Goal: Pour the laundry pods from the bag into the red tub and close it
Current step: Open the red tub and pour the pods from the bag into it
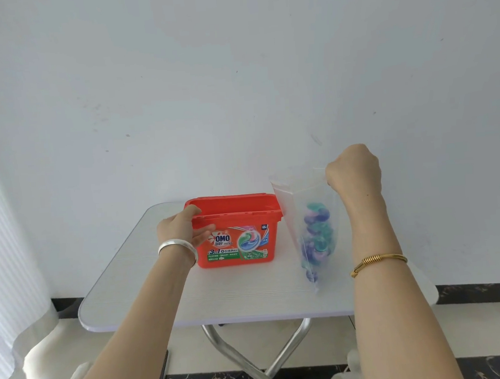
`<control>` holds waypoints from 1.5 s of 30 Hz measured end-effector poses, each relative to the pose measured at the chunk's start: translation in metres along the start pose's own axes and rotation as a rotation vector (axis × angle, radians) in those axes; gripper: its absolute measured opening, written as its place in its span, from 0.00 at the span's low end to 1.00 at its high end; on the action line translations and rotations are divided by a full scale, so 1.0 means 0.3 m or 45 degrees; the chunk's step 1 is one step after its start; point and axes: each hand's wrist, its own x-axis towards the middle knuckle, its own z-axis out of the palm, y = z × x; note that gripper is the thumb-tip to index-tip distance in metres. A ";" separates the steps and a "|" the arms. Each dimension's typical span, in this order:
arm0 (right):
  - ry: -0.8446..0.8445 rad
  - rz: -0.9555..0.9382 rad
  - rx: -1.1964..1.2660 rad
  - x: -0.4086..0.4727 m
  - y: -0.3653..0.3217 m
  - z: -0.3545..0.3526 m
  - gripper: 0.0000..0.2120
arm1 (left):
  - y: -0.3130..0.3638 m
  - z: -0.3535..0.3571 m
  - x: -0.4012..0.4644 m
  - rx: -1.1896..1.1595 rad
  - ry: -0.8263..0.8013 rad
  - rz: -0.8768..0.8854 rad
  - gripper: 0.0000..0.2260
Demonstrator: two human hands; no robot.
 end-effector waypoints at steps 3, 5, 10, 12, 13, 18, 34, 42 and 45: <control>0.002 0.001 -0.015 0.005 0.010 -0.008 0.16 | 0.004 -0.004 0.014 0.033 0.006 -0.006 0.06; 0.010 0.003 -0.020 0.009 0.016 -0.012 0.16 | 0.006 -0.007 0.027 0.060 0.011 -0.012 0.06; 0.015 0.012 -0.037 0.020 0.032 -0.011 0.15 | 0.003 -0.008 0.036 0.121 0.005 0.006 0.05; 0.009 0.022 -0.043 0.024 0.037 -0.008 0.15 | 0.002 -0.005 0.030 0.125 -0.001 0.023 0.05; 0.006 0.028 -0.045 0.026 0.039 -0.006 0.15 | 0.004 -0.005 0.027 0.127 -0.008 0.032 0.04; -0.018 0.033 -0.044 0.035 0.047 0.000 0.15 | 0.041 -0.040 0.026 0.255 -0.025 0.039 0.13; -0.070 0.045 -0.094 0.049 0.084 -0.016 0.12 | 0.162 0.443 -0.243 2.013 -0.986 0.653 0.22; -0.076 0.067 -0.078 0.059 0.111 -0.004 0.12 | 0.088 0.520 -0.200 1.933 -1.146 0.422 0.11; -0.064 0.031 0.081 0.044 0.141 0.002 0.12 | 0.073 0.548 -0.205 1.917 -1.123 0.520 0.11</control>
